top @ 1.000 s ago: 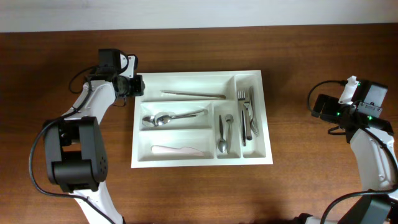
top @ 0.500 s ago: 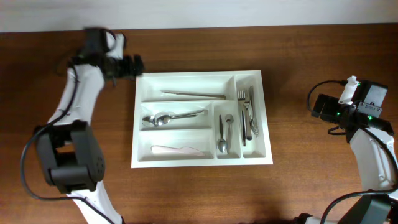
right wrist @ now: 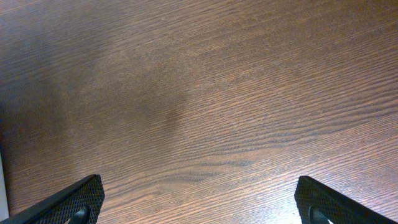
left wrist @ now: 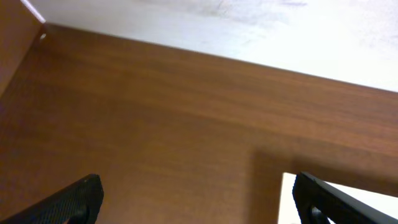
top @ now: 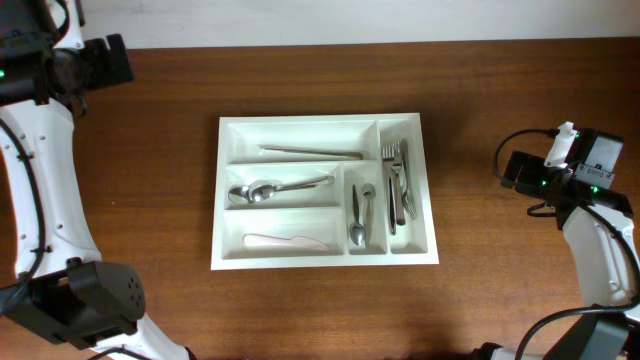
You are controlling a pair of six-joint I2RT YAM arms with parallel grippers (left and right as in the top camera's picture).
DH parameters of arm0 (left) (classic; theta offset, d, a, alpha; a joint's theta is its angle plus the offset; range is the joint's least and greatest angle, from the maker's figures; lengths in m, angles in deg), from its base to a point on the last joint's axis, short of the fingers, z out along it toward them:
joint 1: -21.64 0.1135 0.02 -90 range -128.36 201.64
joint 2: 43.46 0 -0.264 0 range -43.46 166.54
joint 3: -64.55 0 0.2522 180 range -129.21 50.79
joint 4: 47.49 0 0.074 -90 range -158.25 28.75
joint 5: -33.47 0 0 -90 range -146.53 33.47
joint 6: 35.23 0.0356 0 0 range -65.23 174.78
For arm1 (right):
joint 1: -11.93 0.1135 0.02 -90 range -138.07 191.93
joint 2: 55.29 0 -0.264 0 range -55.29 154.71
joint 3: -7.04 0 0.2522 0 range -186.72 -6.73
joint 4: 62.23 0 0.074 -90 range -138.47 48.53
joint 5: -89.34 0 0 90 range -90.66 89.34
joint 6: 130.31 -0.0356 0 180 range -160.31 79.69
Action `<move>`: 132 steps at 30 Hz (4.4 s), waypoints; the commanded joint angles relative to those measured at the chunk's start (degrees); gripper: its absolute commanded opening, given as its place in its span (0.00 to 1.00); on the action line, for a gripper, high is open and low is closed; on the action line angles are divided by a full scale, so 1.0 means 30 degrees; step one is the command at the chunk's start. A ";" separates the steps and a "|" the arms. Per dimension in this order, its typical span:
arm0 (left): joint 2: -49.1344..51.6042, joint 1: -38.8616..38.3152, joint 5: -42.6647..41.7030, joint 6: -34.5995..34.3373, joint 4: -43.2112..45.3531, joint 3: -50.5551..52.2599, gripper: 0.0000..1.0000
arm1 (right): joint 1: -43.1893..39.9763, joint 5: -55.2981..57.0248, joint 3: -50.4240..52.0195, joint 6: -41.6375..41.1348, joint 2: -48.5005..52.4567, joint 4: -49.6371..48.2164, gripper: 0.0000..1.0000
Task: Pack container
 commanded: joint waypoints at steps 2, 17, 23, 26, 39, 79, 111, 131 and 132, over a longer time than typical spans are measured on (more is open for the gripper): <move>0.0117 0.0197 0.0328 0.0160 -0.0408 -0.0029 0.99 | -0.0102 -0.0044 -0.0219 0.0124 0.0073 0.0000 0.99; 0.0117 0.0182 0.0357 0.0160 -0.0576 -0.0029 0.99 | 0.3825 -0.0036 -0.0204 0.0124 -0.5173 0.0153 0.99; 0.0117 0.0182 0.0350 0.0160 -0.0568 -0.0029 0.99 | 0.7380 0.0335 -0.0204 0.0138 -1.0462 0.1260 0.99; 0.0117 0.0182 0.0350 0.0160 -0.0568 -0.0029 0.99 | 0.7912 0.0605 -0.0197 0.0321 -1.3151 0.2317 0.99; 0.0117 0.0182 0.0350 0.0160 -0.0568 -0.0029 0.99 | 0.7905 -0.3461 0.3701 0.0255 -2.0997 0.0175 0.99; 0.0117 0.0182 0.0350 0.0160 -0.0568 -0.0029 0.99 | 0.7905 -0.2965 1.7289 -0.3118 -2.7889 -0.4481 0.99; -1.6684 -0.4881 0.0984 0.0153 0.5115 1.5788 0.99 | 0.7905 -0.2965 1.7289 -0.3118 -2.7889 -0.4481 0.99; -3.3543 -0.5129 0.0685 0.0131 1.9263 3.7507 0.99 | 0.7905 -0.2965 1.7289 -0.3118 -2.7889 -0.4481 0.99; -3.3842 -0.5129 0.0685 0.0131 1.9263 3.7805 0.99 | 0.7905 -0.2965 1.7289 -0.3118 -2.7889 -0.4481 0.99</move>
